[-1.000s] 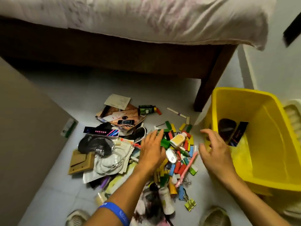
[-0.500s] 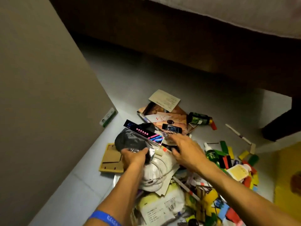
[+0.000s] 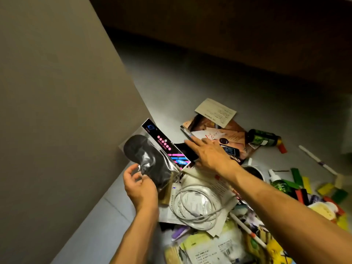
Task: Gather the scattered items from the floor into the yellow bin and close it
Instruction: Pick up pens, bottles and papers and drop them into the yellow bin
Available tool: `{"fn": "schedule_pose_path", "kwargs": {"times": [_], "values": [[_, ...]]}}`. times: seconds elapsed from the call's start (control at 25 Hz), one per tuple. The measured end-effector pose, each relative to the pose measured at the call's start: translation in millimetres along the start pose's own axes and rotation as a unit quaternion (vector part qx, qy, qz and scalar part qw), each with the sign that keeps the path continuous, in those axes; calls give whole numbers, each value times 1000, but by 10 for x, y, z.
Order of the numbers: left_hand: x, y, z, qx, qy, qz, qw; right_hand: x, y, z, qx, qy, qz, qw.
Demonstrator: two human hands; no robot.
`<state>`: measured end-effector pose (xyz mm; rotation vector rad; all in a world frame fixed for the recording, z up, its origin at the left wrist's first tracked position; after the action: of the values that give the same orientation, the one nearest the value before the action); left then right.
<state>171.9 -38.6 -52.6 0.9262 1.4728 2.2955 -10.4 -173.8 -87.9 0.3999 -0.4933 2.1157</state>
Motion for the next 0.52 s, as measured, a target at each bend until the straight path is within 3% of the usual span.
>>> {"fn": "schedule_pose_path", "kwargs": {"times": [0.12,0.24,0.36,0.48,0.52], "values": [[-50,-3,158,-9,-11,12,1000,-23,-192,-102,86,50,-4,995],[-10,28,186,7,-35,5,999,213,-245,-59,-82,162,0,983],[227,139,9,18,-85,-18,996,789,-86,49,-329,247,-58,910],[718,348,-299,39,-172,-48,983,1630,135,131,-438,315,-109,835],[926,422,-407,40,-205,-57,976,1899,219,150,-492,335,-116,795]]}}
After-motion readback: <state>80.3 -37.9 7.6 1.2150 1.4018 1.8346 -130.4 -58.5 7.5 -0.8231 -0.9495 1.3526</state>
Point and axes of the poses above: each hand's wrist, its own x-axis away from the middle knuckle, its own z-axis out of the back of the hand, y = z × x, the point moved 3 cm from there along -x, towards the middle knuckle, and after that the axes turned 9 degrees about -y, right-handed, at the moved point
